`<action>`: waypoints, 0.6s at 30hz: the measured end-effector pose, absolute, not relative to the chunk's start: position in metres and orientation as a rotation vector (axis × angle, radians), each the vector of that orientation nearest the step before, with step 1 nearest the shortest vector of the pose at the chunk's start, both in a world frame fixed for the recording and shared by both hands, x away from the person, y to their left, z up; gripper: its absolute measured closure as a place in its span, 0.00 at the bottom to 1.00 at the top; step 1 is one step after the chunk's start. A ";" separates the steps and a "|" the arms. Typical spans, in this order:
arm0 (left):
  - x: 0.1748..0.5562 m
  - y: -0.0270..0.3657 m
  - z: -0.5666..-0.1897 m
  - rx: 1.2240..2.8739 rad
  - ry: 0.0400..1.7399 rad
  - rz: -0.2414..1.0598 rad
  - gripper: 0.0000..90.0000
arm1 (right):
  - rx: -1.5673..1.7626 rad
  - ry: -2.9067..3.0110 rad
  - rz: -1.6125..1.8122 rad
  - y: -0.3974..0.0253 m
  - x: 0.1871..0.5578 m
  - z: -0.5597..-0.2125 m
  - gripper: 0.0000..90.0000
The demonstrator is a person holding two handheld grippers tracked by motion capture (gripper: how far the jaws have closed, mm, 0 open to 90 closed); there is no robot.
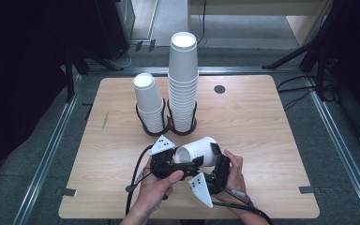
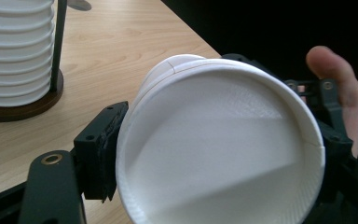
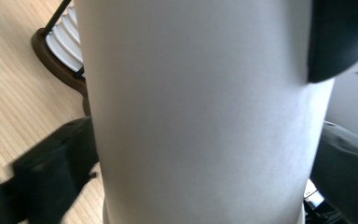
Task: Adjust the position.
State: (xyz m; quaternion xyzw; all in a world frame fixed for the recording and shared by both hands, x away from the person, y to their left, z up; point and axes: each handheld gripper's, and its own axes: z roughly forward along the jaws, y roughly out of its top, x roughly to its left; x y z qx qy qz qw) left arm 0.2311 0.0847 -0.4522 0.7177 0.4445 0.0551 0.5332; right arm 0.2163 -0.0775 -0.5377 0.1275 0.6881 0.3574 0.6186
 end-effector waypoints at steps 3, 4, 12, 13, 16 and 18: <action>0.231 0.085 -0.452 1.712 1.059 0.140 0.25 | 0.295 1.586 0.830 -0.078 0.216 -0.538 0.00; 0.231 0.086 -0.452 1.707 1.059 0.142 0.25 | 0.301 1.591 0.834 -0.078 0.215 -0.538 0.00; 0.232 0.096 -0.449 1.655 1.067 0.156 0.25 | 0.320 1.587 0.869 -0.083 0.215 -0.535 0.00; 0.232 0.097 -0.448 1.645 1.065 0.161 0.25 | 0.316 1.581 0.871 -0.084 0.215 -0.535 0.00; 0.231 0.101 -0.446 1.620 1.049 0.190 0.25 | 0.322 1.575 0.884 -0.086 0.214 -0.532 0.00; 0.230 0.105 -0.445 1.596 1.030 0.210 0.25 | 0.342 1.575 0.896 -0.087 0.215 -0.531 0.00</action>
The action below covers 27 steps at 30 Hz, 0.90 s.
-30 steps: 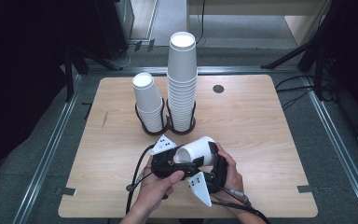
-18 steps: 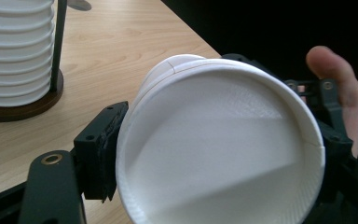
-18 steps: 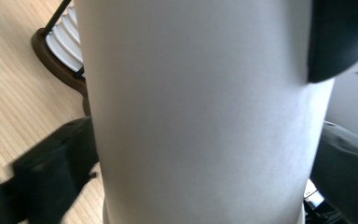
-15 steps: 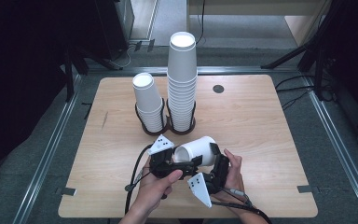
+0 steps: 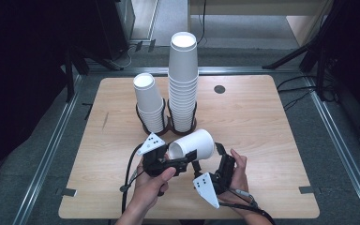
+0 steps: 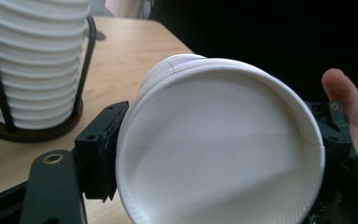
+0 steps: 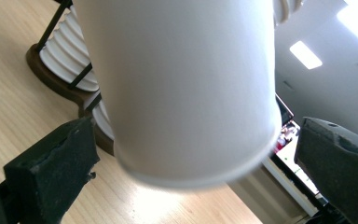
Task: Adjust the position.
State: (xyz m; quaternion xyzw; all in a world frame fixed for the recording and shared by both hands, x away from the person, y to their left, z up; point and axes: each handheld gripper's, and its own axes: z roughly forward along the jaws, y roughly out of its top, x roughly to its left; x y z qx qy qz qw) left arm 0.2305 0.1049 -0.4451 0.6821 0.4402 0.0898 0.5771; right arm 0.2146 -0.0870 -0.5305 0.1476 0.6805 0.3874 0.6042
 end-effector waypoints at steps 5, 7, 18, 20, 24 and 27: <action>0.226 0.112 -0.442 1.523 0.963 0.269 0.25 | 0.408 1.578 0.952 -0.093 0.217 -0.524 0.00; 0.225 0.113 -0.442 1.495 0.938 0.285 0.25 | 0.441 1.582 0.979 -0.096 0.217 -0.522 0.00; 0.221 0.120 -0.444 1.399 0.879 0.385 0.25 | 0.575 1.614 1.118 -0.103 0.219 -0.508 0.00; 0.221 0.121 -0.444 1.392 0.871 0.400 0.25 | 0.589 1.621 1.133 -0.104 0.219 -0.507 0.00; 0.220 0.123 -0.445 1.367 0.855 0.417 0.25 | 0.642 1.636 1.179 -0.107 0.219 -0.502 0.00; 0.220 0.124 -0.446 1.354 0.859 0.423 0.25 | 0.700 1.642 1.235 -0.110 0.220 -0.496 0.00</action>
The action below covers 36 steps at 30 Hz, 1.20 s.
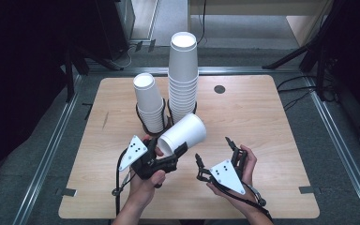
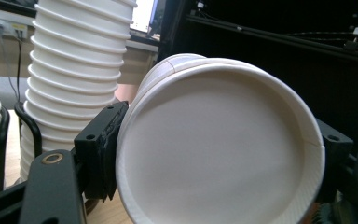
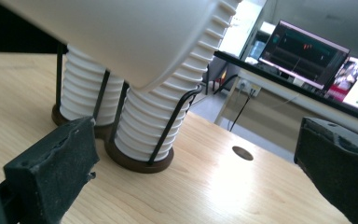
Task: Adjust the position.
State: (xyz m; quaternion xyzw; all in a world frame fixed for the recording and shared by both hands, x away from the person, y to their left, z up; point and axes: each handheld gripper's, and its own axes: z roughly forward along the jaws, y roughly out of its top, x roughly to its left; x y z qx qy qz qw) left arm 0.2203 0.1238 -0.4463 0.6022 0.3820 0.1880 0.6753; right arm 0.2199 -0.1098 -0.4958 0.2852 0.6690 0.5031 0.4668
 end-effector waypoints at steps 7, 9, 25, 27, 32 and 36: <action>0.221 0.127 -0.448 1.332 0.872 0.432 0.25 | 0.855 1.628 1.342 -0.117 0.221 -0.480 0.00; 0.221 0.128 -0.448 1.327 0.875 0.436 0.25 | 0.890 1.619 1.373 -0.117 0.218 -0.474 0.00; 0.223 0.130 -0.452 1.317 0.853 0.444 0.25 | 1.161 1.590 1.602 -0.112 0.218 -0.446 0.00; 0.224 0.131 -0.455 1.313 0.853 0.441 0.25 | 1.195 1.576 1.638 -0.112 0.218 -0.444 0.00; 0.224 0.131 -0.456 1.314 0.855 0.447 0.25 | 1.320 1.534 1.712 -0.111 0.220 -0.445 0.00; 0.224 0.130 -0.457 1.317 0.850 0.451 0.25 | 1.382 1.526 1.732 -0.107 0.223 -0.447 0.00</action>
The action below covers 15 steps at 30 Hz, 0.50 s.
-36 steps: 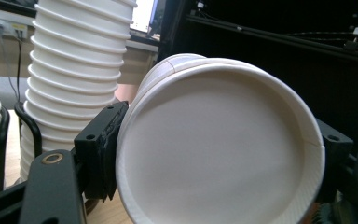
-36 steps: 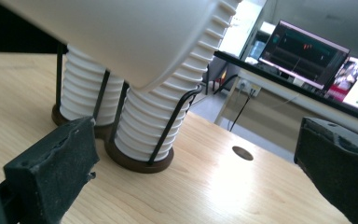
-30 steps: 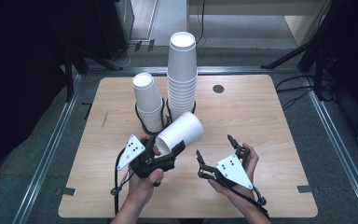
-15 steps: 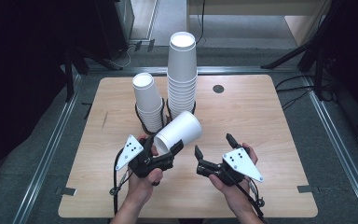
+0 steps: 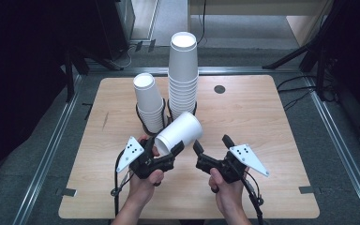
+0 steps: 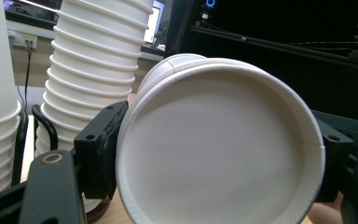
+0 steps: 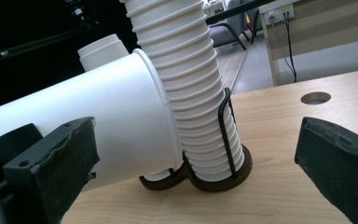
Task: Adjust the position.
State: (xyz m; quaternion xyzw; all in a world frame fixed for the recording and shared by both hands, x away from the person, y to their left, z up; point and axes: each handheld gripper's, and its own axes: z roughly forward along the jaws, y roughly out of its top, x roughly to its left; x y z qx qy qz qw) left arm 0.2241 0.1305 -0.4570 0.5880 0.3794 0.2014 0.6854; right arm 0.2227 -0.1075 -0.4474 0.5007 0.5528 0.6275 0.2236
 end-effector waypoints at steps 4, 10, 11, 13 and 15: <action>0.225 0.130 -0.459 1.313 0.856 0.451 0.25 | 1.449 1.506 1.768 -0.106 0.225 -0.449 0.00; 0.225 0.129 -0.460 1.305 0.853 0.445 0.25 | 1.593 1.456 1.850 -0.107 0.230 -0.449 0.00; 0.224 0.128 -0.460 1.305 0.851 0.445 0.25 | 1.618 1.447 1.863 -0.107 0.230 -0.450 0.00; 0.224 0.128 -0.460 1.306 0.847 0.446 0.25 | 1.658 1.430 1.889 -0.107 0.231 -0.450 0.00; 0.224 0.127 -0.461 1.306 0.844 0.447 0.25 | 1.694 1.415 1.908 -0.106 0.232 -0.449 0.00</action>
